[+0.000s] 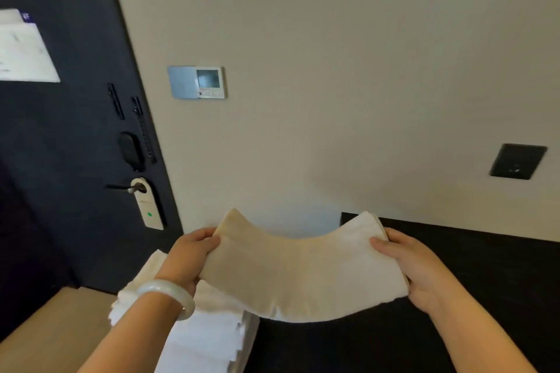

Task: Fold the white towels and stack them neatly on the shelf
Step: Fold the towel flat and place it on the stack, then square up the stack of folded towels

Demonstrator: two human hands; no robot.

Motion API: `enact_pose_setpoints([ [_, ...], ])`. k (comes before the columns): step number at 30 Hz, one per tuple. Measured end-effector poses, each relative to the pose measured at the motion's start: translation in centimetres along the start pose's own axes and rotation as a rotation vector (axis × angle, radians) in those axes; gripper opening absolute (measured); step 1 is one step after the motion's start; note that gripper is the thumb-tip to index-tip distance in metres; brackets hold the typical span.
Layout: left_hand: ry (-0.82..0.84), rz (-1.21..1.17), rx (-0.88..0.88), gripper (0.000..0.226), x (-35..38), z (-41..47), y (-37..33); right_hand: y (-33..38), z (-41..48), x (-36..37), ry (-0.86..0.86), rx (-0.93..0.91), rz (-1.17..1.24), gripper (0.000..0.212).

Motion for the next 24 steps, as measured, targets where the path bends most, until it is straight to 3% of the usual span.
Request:
enact_pose_setpoints([
  [5,-0.011,0.026,0.004,0.021,-8.2,2.4,-1.6,-0.1,-0.7,9.7,0.018,0.049,0.038,0.015],
  [15,-0.058,0.027,-0.029,0.019,-15.5,8.9,-2.6,-0.4,6.4,18.8,0.033,0.051,0.121,0.019],
  [24,-0.059,0.107,-0.152,0.017,-22.3,15.3,3.9,-8.3,10.5,27.4,-0.037,0.180,0.154,0.026],
])
Point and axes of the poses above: each hand's wrist, its own z-axis towards the middle knuckle, its own x-axis out of the palm, y = z × x, the point moved 7 cm from there along z, towards the middle knuckle, and after that the axes turned 2 degrees about -z, right-handed, at the moved point
